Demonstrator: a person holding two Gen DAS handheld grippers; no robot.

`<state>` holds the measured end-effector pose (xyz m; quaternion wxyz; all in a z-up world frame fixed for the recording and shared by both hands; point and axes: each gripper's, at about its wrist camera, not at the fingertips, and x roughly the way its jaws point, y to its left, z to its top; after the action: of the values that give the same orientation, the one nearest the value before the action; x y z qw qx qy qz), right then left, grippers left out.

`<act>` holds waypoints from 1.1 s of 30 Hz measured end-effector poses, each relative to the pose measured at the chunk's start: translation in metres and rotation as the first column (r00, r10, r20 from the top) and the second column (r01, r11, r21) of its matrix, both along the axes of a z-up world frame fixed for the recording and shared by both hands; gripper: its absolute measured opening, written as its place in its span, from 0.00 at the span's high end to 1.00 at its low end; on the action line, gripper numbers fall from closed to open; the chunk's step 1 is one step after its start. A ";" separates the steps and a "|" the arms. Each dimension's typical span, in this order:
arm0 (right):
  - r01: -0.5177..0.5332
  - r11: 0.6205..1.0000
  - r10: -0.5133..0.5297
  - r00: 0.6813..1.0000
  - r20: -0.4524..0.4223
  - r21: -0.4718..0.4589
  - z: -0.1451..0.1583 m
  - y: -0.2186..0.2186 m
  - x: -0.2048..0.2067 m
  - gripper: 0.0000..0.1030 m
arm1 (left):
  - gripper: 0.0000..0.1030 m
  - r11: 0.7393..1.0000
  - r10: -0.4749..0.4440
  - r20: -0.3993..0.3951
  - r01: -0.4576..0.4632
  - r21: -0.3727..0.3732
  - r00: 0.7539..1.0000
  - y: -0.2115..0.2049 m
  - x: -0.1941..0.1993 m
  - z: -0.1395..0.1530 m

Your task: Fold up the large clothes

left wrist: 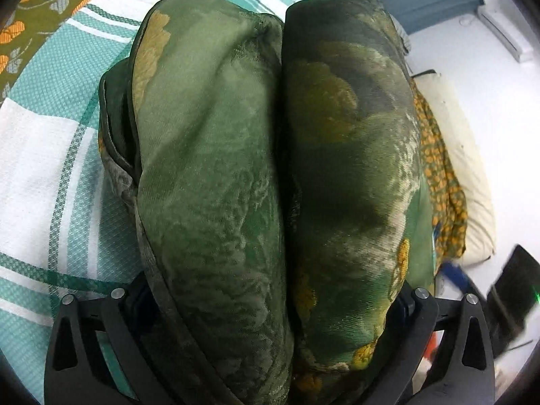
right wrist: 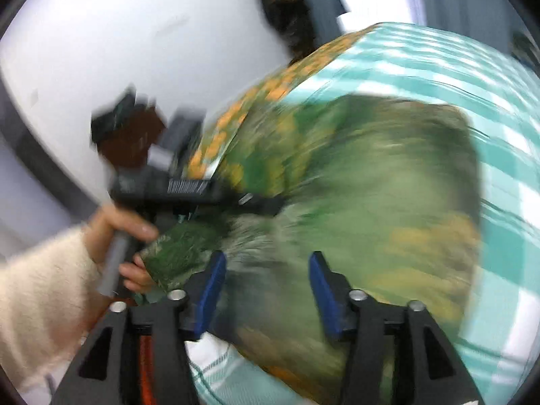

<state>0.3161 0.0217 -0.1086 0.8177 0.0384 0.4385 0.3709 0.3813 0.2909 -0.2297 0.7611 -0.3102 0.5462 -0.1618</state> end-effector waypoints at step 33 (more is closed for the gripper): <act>0.021 0.957 0.022 0.989 -0.144 0.288 -0.022 -0.061 0.114 0.34 | 0.30 0.991 0.136 0.193 -0.131 -0.042 0.972 0.012 0.000 0.077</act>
<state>0.4303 -0.0391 -0.1306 0.7690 0.1843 0.4383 0.4273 0.3810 0.3030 -0.1526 0.8157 -0.3397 0.4443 -0.1478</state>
